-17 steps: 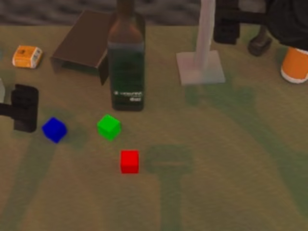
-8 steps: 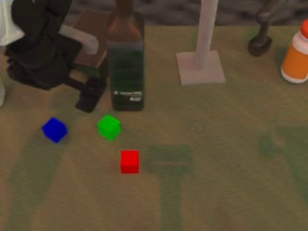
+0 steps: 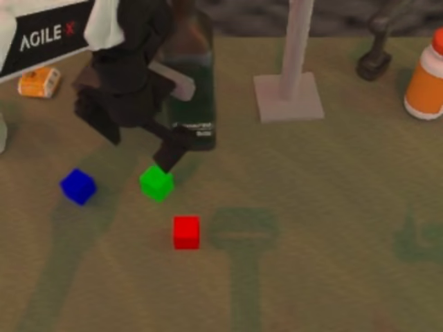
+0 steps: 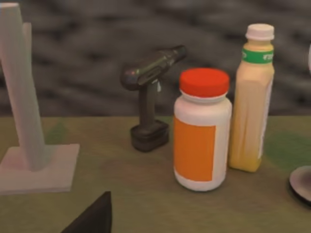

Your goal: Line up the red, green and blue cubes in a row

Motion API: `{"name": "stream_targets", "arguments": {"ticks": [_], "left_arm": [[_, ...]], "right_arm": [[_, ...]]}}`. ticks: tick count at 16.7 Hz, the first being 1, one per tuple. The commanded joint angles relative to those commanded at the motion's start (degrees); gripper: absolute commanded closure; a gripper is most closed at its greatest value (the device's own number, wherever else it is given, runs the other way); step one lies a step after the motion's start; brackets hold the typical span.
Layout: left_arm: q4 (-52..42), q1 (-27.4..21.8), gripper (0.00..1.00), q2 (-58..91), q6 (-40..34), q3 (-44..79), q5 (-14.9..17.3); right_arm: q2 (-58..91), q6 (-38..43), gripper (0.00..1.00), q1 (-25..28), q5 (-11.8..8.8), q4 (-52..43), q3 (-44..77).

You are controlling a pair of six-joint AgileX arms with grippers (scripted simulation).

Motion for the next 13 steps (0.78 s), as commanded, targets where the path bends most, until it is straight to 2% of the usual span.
{"name": "stream_targets", "arguments": {"ticks": [3, 9, 13], "left_arm": [[-1.39, -0.61, 0.0, 3.22, 0.36, 2.95, 0.0], [-1.31, -0.44, 0.0, 3.7, 0.39, 3.14, -0.01], [4.52, -0.55, 0.0, 5.92, 0.5, -0.3, 0.02]], "right_arm": [[-3.96, -0.85, 0.0, -1.07, -1.21, 3.06, -3.36], [-4.04, -0.86, 0.0, -1.09, -1.23, 3.12, -3.43], [-4.04, -0.86, 0.0, -1.09, -1.23, 3.12, -3.43]]}}
